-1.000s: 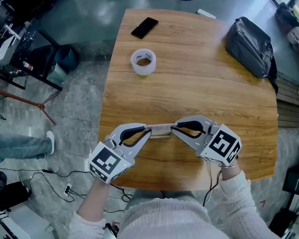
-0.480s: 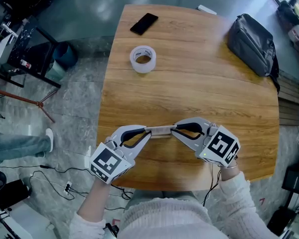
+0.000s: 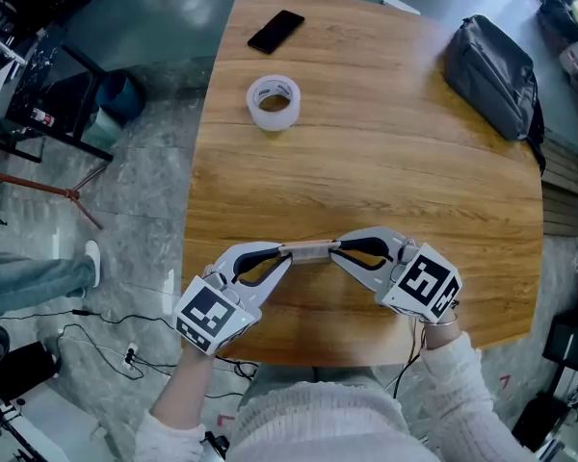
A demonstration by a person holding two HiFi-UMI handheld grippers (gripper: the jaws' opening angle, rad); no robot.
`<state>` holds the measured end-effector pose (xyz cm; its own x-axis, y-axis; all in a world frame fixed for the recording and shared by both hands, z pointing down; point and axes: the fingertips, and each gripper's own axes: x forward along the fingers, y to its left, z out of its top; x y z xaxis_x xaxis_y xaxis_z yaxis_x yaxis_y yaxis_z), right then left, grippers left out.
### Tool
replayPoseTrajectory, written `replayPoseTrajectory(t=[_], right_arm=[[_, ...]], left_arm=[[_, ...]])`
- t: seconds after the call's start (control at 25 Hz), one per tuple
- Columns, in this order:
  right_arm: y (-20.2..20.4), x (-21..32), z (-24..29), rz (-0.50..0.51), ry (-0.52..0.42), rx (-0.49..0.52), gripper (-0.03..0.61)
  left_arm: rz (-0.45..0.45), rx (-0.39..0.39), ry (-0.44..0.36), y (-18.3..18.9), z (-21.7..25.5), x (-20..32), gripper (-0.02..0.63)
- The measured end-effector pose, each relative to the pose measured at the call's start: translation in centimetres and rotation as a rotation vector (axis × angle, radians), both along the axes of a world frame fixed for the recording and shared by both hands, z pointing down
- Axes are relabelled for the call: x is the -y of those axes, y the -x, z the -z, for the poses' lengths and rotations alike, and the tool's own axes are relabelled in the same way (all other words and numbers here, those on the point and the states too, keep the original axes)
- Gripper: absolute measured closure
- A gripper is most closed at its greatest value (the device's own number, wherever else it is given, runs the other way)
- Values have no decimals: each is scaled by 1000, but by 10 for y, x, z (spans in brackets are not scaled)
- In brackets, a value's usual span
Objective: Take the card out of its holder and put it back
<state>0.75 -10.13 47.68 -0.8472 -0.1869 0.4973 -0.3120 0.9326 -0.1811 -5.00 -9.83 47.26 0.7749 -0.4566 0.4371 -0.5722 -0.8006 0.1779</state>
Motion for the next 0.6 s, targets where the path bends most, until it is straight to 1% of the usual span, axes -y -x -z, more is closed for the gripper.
replayPoseTrajectory(t=[0.32,0.52,0.6], right_arm=[[0,0,-7,-18,14,8,546],[1,1,-6,-24,11,5,543],[1,0,-4,-26,13,11,520]], left_arm=[[5,-16,19,1,-7,1,566],[21,7,6,1,-6,0,566],[34,1,5,1,-5,-1,566]])
